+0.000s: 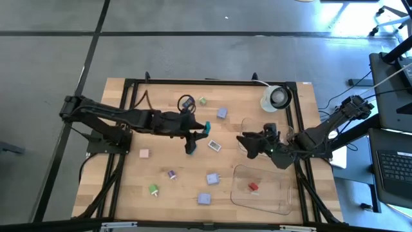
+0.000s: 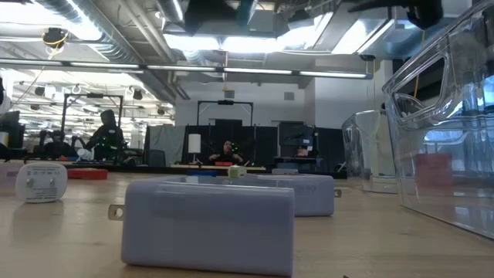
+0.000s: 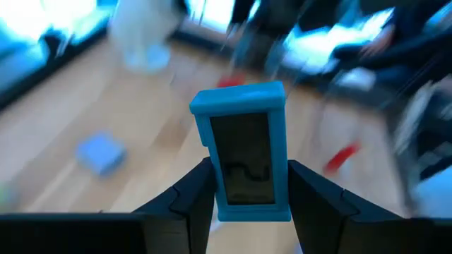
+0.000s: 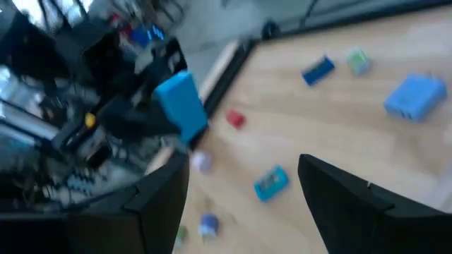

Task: Pick & Place Office items
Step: Put the left blue digital timer into the bottom transparent bin

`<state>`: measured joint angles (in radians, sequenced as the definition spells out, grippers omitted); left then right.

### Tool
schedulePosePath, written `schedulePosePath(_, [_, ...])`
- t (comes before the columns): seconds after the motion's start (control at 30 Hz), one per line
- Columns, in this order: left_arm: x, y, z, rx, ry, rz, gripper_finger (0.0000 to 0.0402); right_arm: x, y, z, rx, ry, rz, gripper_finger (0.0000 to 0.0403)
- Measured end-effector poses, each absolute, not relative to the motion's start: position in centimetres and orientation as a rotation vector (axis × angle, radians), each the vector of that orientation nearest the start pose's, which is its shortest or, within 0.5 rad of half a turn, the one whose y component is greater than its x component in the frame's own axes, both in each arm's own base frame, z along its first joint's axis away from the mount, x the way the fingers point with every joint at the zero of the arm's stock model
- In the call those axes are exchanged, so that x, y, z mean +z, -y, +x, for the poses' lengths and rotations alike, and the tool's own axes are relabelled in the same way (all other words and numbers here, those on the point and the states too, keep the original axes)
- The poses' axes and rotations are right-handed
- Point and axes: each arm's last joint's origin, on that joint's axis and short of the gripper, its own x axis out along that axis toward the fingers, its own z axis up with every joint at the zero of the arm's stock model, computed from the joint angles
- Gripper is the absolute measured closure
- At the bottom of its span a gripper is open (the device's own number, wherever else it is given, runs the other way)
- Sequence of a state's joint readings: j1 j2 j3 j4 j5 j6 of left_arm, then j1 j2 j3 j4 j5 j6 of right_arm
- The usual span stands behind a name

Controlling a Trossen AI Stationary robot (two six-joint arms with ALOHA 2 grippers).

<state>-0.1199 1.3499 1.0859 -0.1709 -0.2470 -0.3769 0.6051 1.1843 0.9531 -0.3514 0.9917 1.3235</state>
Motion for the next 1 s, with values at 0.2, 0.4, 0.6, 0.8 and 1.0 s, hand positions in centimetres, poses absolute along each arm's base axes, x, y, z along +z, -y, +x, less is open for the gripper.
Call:
schedulePosePath(0.2, [32.9,3.9,30.4,0.136,-0.25,-0.264,0.0252,31.9,-12.2,21.9,-0.491,-0.03,0.769,0.0133])
schedulePosePath(0.4, [32.9,4.5,30.3,0.11,-0.257,-0.206,0.025,33.2,-12.4,22.3,-0.439,0.044,0.777,0.0133])
schedulePosePath(0.6, [31.9,5.1,30.5,0.206,-0.313,-0.097,0.0251,33.2,-12.1,22.7,-0.398,0.039,0.832,0.0133])
schedulePosePath(0.8, [29.0,5.3,31.4,0.317,-0.456,-0.039,0.025,32.1,-11.3,24.5,-0.365,-0.032,0.893,0.0133])
schedulePosePath(1.0, [25.8,5.9,33.0,0.329,-0.552,-0.05,0.0251,28.9,-9.9,27.7,-0.417,-0.127,1.032,0.0133])
